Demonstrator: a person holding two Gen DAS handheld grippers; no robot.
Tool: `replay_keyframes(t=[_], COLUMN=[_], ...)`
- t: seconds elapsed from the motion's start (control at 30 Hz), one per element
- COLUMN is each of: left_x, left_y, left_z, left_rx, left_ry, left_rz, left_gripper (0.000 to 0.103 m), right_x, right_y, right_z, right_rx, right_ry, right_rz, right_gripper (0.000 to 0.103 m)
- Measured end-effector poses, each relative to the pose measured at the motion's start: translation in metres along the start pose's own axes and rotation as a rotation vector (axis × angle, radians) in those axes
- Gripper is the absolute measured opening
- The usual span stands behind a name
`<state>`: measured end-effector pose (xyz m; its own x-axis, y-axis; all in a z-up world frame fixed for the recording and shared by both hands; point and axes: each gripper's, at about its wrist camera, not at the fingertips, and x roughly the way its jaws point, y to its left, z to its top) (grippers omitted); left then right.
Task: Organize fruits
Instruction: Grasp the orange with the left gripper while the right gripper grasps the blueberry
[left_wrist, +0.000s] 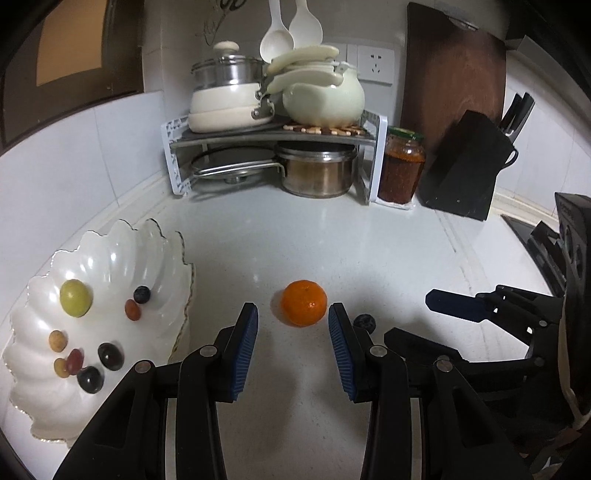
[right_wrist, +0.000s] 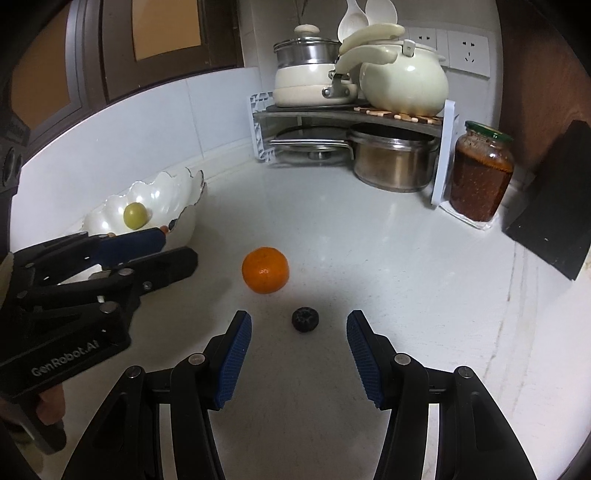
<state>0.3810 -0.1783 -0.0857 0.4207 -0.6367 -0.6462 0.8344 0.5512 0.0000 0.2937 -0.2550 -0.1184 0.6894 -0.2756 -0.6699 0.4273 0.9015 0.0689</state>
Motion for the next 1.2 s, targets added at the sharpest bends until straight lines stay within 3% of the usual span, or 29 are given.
replay_keyframes(t=[0.2, 0.77, 1.07, 1.2], left_x=[0.018, 0.066, 0.086, 0.095], left_y=[-0.001, -0.005, -0.004, -0.004], left_z=[0.003, 0.011, 0.015, 0.015], left_rx=[0.015, 0.032, 0.029, 0.012], left_ry=[0.022, 0.131, 0.166, 0.188], left_rz=[-0.008, -0.057, -0.050, -0.066], left_gripper=[0.045, 0.048, 0.048, 0.048], right_x=[0.012, 0.051, 0.061, 0.066], right_y=[-0.002, -0.012, -0.013, -0.013], right_z=[0.000, 0.003, 0.003, 0.004], right_rx=[0.006, 0.051, 0.055, 0.051], right_ry=[0.015, 0.102, 0.117, 0.133], right_rz=[0.004, 0.068, 0.076, 0.081], right_gripper=[0.055, 0.042, 0.042, 0.035])
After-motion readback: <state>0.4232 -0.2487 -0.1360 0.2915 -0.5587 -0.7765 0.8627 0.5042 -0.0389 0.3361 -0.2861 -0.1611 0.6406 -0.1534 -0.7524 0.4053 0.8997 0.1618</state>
